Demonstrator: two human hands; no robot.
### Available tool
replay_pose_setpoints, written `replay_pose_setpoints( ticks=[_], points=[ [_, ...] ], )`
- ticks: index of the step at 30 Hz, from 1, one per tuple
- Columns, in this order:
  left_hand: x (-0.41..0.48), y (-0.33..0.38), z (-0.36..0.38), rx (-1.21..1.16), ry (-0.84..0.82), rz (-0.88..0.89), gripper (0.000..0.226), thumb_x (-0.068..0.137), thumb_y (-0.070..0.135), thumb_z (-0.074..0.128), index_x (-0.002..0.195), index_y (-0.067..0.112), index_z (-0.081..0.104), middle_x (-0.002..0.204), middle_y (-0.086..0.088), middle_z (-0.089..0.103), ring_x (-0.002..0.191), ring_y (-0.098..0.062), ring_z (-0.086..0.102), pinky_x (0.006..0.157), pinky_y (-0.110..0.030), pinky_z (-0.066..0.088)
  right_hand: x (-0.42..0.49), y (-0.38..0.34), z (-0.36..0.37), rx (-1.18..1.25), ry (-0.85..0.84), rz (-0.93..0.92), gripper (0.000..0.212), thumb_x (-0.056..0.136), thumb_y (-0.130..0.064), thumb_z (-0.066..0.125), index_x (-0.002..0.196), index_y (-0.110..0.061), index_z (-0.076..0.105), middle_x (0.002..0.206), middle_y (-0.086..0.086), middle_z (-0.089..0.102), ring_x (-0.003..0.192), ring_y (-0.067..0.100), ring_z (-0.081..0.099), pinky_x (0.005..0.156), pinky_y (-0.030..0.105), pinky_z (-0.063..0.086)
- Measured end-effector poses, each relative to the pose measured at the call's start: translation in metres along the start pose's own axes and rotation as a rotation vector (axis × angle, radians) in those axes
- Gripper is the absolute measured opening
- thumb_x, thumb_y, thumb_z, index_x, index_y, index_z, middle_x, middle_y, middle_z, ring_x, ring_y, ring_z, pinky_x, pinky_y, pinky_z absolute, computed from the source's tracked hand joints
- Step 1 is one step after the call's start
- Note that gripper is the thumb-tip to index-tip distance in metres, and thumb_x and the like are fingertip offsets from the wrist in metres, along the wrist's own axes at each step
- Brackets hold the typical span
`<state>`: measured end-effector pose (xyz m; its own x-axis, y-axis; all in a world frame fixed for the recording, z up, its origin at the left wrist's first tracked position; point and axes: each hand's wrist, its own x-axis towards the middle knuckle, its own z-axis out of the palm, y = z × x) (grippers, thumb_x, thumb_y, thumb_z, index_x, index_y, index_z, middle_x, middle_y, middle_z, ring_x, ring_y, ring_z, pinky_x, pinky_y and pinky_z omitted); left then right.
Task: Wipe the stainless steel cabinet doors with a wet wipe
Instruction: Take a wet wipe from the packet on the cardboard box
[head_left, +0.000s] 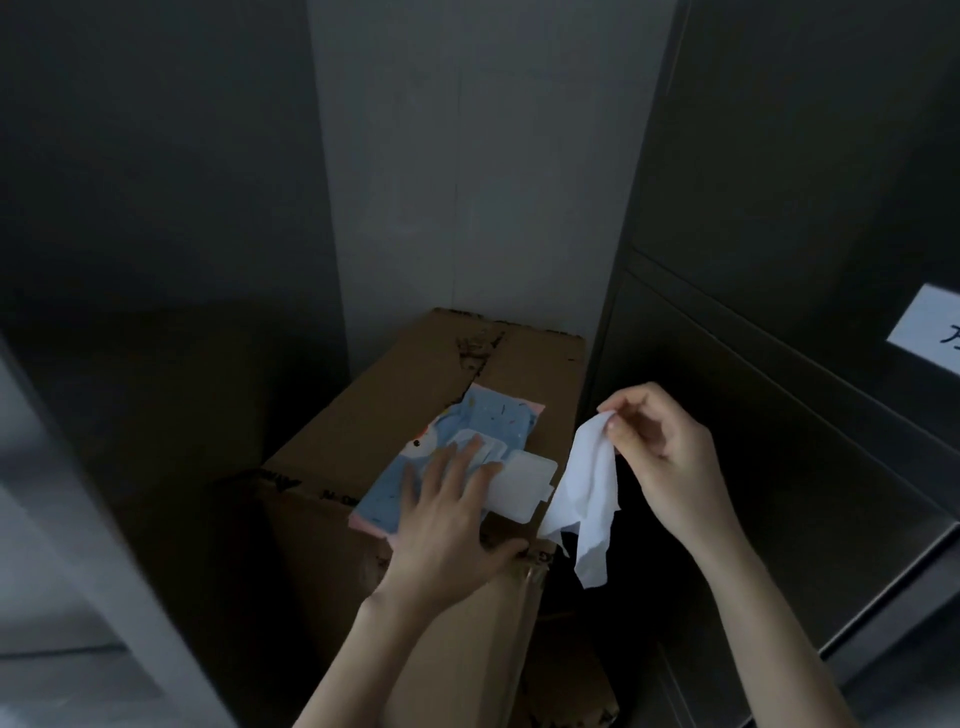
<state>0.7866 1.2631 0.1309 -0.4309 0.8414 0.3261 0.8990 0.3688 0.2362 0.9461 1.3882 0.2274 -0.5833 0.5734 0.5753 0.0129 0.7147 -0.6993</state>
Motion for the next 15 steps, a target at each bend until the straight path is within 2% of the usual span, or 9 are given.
replay_pose_setpoints(
  ticks=[3,5,6,8,10,11,13,15],
  points=[
    [0.005,0.004,-0.001,-0.133,0.098,-0.089,0.071,0.084,0.049,0.066,0.144,0.025,0.036,0.158,0.002,0.025,0.142,-0.022,0.028,0.116,-0.051,0.024,0.004,-0.001,0.001,0.04,-0.02,-0.02,0.029,0.089,-0.002,0.057,0.089,-0.03,0.057,0.089,-0.011,0.064,0.087,-0.001,0.061,0.071,0.008,0.047],
    [0.007,0.004,-0.001,-0.328,0.225,-0.178,0.061,0.085,0.03,0.071,0.138,0.017,0.044,0.148,-0.003,0.042,0.13,-0.024,0.046,0.103,-0.04,0.041,0.008,-0.004,0.002,0.064,-0.025,-0.04,0.028,0.089,-0.001,0.057,0.088,-0.029,0.057,0.088,-0.011,0.064,0.087,0.0,0.061,0.07,0.009,0.047],
    [0.008,0.005,-0.002,-0.398,0.29,-0.232,0.058,0.086,0.023,0.071,0.137,0.015,0.045,0.143,-0.005,0.047,0.127,-0.023,0.05,0.097,-0.033,0.043,0.01,-0.005,0.003,0.074,-0.028,-0.053,0.028,0.089,-0.001,0.057,0.088,-0.029,0.057,0.088,-0.012,0.063,0.087,0.0,0.061,0.07,0.009,0.047],
    [0.012,0.003,-0.003,-0.445,0.38,-0.332,0.058,0.088,0.013,0.068,0.14,0.012,0.042,0.142,-0.008,0.047,0.129,-0.024,0.046,0.097,-0.031,0.04,0.015,-0.009,0.004,0.098,-0.042,-0.075,0.028,0.089,-0.001,0.057,0.088,-0.03,0.057,0.088,-0.013,0.063,0.087,0.001,0.061,0.07,0.009,0.047],
    [0.017,-0.001,-0.005,-0.412,0.368,-0.396,0.061,0.089,0.009,0.064,0.144,0.017,0.039,0.151,-0.006,0.035,0.138,-0.023,0.032,0.105,-0.035,0.034,0.021,-0.013,0.007,0.121,-0.06,-0.096,0.028,0.09,-0.001,0.057,0.088,-0.03,0.057,0.088,-0.012,0.063,0.086,0.001,0.061,0.07,0.009,0.047],
    [0.018,-0.003,-0.006,-0.38,0.336,-0.41,0.058,0.09,0.011,0.063,0.143,0.022,0.041,0.155,-0.003,0.029,0.14,-0.022,0.025,0.103,-0.034,0.034,0.024,-0.015,0.009,0.132,-0.068,-0.109,0.028,0.089,-0.001,0.057,0.088,-0.029,0.057,0.088,-0.011,0.063,0.085,0.001,0.061,0.07,0.009,0.047],
    [0.018,-0.006,-0.008,-0.29,0.26,-0.426,0.042,0.093,0.016,0.06,0.132,0.029,0.053,0.156,0.003,0.024,0.14,-0.019,0.016,0.091,-0.03,0.035,0.03,-0.019,0.014,0.15,-0.088,-0.132,0.029,0.089,0.0,0.057,0.088,-0.028,0.057,0.087,-0.01,0.063,0.084,0.001,0.061,0.069,0.009,0.046],
    [0.016,-0.007,-0.013,-0.235,0.212,-0.463,0.025,0.094,0.021,0.057,0.116,0.033,0.063,0.155,0.006,0.026,0.14,-0.016,0.013,0.091,-0.037,0.038,0.035,-0.022,0.02,0.178,-0.118,-0.143,0.028,0.088,0.001,0.057,0.088,-0.027,0.057,0.086,-0.012,0.063,0.084,0.001,0.061,0.07,0.009,0.046]
  ],
)
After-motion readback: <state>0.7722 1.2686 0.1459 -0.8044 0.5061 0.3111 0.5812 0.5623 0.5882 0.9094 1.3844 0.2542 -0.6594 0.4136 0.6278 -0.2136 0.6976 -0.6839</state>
